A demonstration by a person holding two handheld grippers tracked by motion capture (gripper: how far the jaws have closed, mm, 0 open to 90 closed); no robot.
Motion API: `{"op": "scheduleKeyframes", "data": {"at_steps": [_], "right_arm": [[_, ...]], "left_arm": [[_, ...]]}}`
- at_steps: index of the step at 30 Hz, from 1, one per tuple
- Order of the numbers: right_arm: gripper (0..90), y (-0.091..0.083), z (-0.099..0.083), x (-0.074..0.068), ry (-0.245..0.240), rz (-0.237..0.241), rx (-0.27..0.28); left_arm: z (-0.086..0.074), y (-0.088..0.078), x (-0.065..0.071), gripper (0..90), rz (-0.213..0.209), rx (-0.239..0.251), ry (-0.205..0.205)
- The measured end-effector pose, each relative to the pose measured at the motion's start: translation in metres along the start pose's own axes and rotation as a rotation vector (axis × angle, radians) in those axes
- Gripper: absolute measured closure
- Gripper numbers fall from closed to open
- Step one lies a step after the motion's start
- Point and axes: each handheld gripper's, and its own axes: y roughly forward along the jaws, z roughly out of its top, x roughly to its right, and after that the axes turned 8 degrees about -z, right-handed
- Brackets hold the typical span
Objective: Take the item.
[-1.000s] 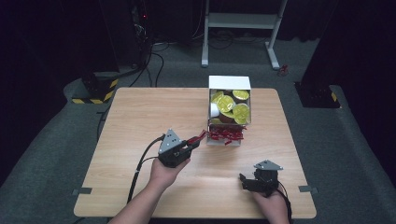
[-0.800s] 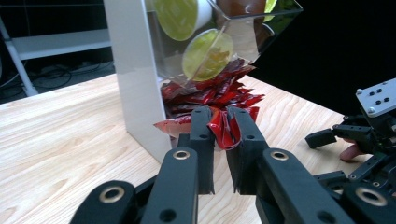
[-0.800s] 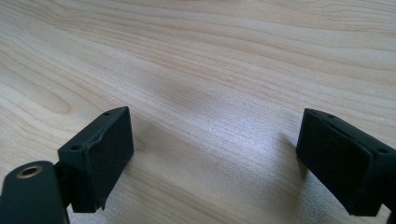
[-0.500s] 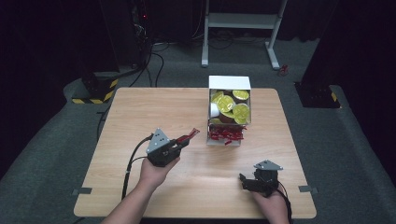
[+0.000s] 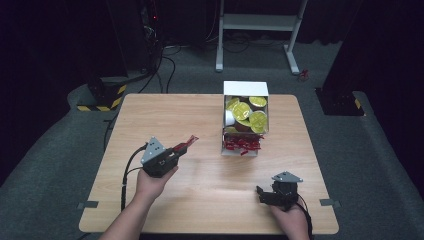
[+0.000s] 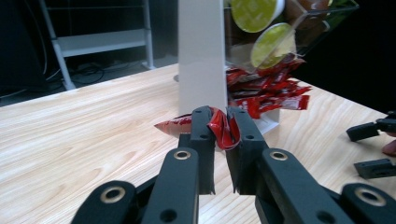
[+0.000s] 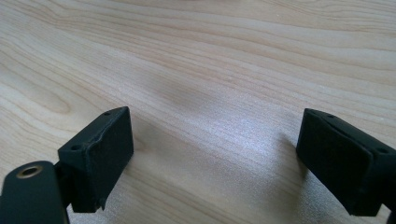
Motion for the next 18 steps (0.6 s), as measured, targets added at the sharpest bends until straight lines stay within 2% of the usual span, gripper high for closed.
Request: {"op": "scheduleKeyframes", "data": {"at_steps": [4,12,16,18], "right_arm": [[10.8,0.000,0.000,0.000,0.000,0.000,0.000],[10.8,0.000,0.000,0.000,0.000,0.000,0.000],[10.8,0.000,0.000,0.000,0.000,-0.001,0.000],[10.8,0.000,0.000,0.000,0.001,0.000,0.000]], "left_arm": [[-0.003,-0.004,-0.007,81.7,0.019,-0.009,0.011],[-0.017,-0.009,-0.022,81.8,0.047,-0.005,-0.010],[-0.022,-0.009,-0.030,81.8,0.068,-0.011,-0.003],[-0.024,-0.009,-0.034,81.8,0.070,-0.005,-0.019]]}}
